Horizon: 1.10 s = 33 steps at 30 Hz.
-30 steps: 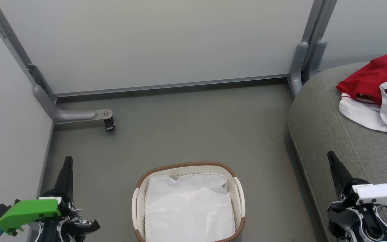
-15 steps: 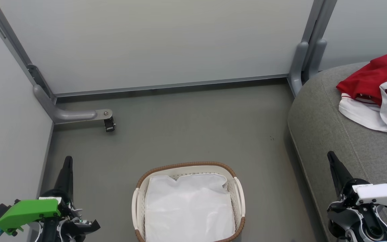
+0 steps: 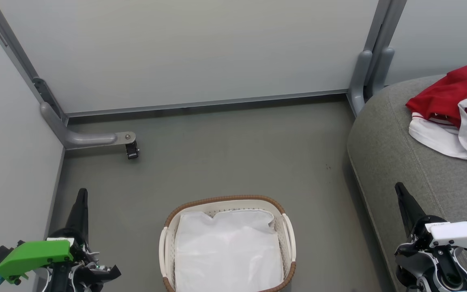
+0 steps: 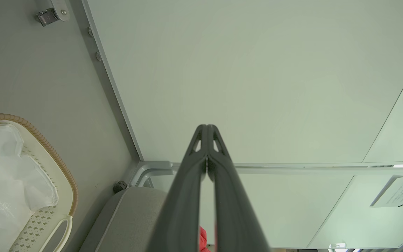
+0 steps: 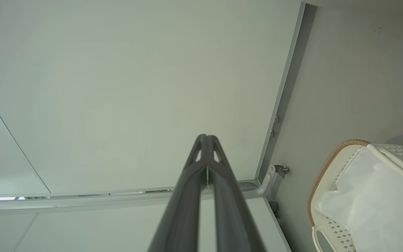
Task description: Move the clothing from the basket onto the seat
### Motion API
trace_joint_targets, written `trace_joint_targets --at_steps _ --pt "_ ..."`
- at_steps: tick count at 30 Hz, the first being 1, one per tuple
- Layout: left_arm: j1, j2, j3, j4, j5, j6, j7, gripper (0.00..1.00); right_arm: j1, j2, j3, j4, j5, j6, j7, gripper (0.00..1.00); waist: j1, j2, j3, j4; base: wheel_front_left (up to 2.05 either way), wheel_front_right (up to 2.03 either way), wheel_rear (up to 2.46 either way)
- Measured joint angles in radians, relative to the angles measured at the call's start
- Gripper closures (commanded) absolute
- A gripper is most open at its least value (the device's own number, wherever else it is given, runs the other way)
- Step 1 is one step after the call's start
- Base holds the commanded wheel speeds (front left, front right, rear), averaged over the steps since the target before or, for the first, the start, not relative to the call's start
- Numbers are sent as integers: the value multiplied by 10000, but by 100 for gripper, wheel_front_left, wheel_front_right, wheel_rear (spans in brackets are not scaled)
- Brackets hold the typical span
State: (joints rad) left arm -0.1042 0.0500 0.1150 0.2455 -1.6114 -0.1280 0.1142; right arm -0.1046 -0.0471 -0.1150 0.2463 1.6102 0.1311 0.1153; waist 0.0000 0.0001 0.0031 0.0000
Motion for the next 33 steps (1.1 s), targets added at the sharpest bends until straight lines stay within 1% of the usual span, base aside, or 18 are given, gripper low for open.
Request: trace_joint_targets --at_steps 33 --pt "0 0 0 0 0 0 0 100 0 0 0 0 0 0 0 100 0 0 0 0 0 0 0"
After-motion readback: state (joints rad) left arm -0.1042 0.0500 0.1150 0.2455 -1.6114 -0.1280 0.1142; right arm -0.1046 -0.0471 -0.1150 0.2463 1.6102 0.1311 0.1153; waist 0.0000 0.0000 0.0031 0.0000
